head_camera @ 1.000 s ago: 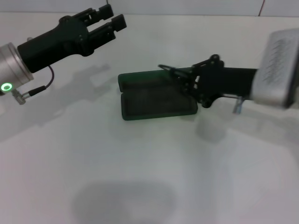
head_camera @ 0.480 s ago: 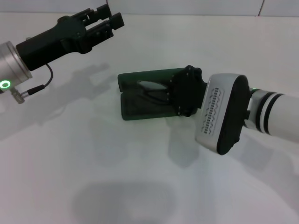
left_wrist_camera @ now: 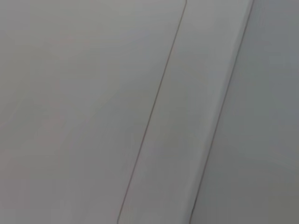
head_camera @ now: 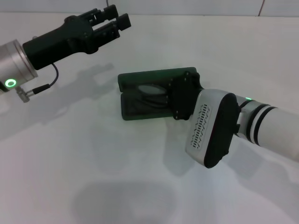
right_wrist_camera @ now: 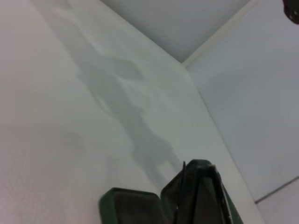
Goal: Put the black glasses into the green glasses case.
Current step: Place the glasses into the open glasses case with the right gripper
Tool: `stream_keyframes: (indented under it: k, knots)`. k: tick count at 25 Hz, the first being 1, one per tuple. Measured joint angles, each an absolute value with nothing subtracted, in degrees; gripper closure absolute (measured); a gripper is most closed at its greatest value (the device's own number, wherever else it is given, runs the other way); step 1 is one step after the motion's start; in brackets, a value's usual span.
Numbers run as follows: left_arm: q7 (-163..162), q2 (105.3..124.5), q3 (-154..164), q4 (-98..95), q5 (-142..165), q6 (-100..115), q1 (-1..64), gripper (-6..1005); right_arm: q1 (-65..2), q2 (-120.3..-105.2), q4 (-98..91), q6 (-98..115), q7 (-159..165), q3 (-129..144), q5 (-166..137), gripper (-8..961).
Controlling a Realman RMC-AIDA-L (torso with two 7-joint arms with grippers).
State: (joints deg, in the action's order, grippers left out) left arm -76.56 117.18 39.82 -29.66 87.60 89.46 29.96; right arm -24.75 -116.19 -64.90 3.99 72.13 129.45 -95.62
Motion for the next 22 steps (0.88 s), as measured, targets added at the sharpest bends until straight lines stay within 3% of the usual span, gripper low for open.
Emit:
stream_keyframes:
  k: [22]
  knots:
    - [-76.6,118.08,40.4,-29.5,88.1,89.5,29.9,399,-25.3,-116.18,-63.2,-4.2,72.4,133.9,-93.0,832]
